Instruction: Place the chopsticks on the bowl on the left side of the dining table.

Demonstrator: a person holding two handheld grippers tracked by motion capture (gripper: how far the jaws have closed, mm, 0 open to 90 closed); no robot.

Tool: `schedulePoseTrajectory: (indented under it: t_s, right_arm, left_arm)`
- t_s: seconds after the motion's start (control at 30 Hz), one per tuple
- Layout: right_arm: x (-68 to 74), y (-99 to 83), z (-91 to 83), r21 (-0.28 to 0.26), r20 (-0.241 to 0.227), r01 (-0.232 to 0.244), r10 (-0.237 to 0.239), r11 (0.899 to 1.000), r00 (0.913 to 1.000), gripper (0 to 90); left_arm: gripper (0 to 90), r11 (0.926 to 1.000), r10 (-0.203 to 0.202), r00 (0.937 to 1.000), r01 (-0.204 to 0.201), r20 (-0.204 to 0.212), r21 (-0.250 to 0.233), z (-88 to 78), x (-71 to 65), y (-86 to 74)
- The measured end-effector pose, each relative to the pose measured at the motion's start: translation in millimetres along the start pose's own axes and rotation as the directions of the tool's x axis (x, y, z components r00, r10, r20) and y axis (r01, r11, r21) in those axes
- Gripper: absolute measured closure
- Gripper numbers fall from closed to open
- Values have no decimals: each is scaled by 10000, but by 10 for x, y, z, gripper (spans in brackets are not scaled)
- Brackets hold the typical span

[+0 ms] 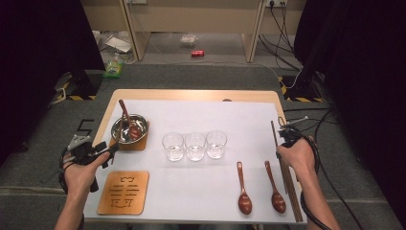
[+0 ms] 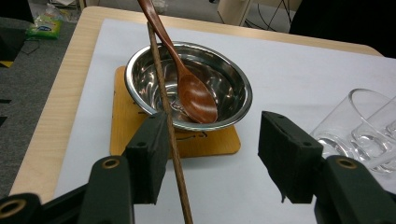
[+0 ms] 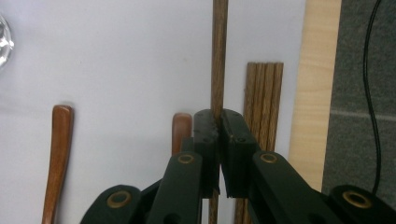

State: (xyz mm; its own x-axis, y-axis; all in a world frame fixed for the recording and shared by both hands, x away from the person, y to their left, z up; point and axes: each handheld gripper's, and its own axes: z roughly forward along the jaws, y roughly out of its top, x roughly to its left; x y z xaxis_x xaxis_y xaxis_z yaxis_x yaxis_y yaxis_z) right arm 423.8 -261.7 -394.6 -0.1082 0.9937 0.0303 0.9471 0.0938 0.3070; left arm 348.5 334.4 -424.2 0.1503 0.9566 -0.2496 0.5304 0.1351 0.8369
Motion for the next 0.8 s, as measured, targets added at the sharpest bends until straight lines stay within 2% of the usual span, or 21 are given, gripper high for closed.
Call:
schedulePoseTrajectory:
  t_s: [0.27, 0.53, 0.8]
  right_arm:
    - [47, 63, -51, -801, -18, 71, -73, 9968, 10000, 859]
    - [88, 129, -105, -1492, 46, 17, -11, 9888, 10000, 859]
    - [137, 195, -199, -2349, 88, 69, -50, 9720, 9999, 859]
  left_arm:
    - [426, 10000, -92, 10000, 92, 28, -33, -14, 15, 3]
    - [426, 9998, -143, 9999, 144, 24, -109, -30, 25, 9]
    - [426, 9998, -130, 9999, 131, 57, -142, -36, 18, 14]
